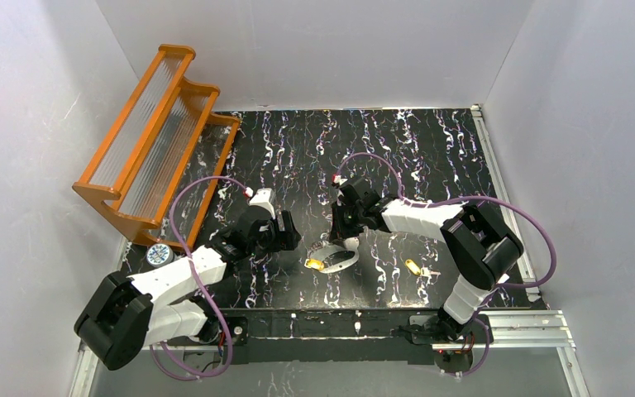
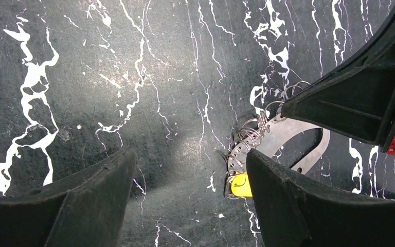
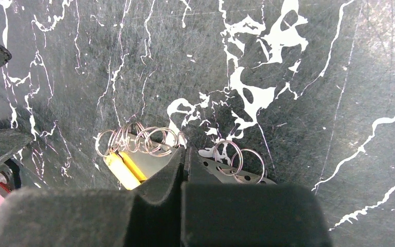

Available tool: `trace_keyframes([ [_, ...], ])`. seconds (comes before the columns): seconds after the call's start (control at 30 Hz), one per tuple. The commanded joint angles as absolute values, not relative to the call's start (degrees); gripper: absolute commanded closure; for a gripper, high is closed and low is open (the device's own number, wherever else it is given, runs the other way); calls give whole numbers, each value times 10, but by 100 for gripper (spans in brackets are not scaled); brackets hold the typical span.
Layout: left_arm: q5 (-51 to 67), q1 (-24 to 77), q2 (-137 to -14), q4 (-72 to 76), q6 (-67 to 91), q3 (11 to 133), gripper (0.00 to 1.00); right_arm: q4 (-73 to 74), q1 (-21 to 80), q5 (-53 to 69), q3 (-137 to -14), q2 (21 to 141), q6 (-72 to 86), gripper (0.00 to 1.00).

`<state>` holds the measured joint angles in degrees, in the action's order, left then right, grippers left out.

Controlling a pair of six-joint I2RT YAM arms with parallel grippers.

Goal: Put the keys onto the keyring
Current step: Pick up the keyring from the center of the board.

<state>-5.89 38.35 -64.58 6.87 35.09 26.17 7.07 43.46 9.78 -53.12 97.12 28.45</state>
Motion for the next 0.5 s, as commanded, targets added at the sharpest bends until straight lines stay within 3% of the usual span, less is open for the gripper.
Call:
trace_keyframes([
  [0.0,-55,380,-623,74,329,275,24,55,432,95,-552,956,254,97],
  [0.13,-54,379,-612,77,317,273,25,44,432,102,-552,956,243,96],
  [0.3,-49,379,-601,80,313,270,25,53,432,118,-569,980,241,80],
  [0.47,-35,379,-602,84,306,270,25,56,432,132,-575,987,240,84],
])
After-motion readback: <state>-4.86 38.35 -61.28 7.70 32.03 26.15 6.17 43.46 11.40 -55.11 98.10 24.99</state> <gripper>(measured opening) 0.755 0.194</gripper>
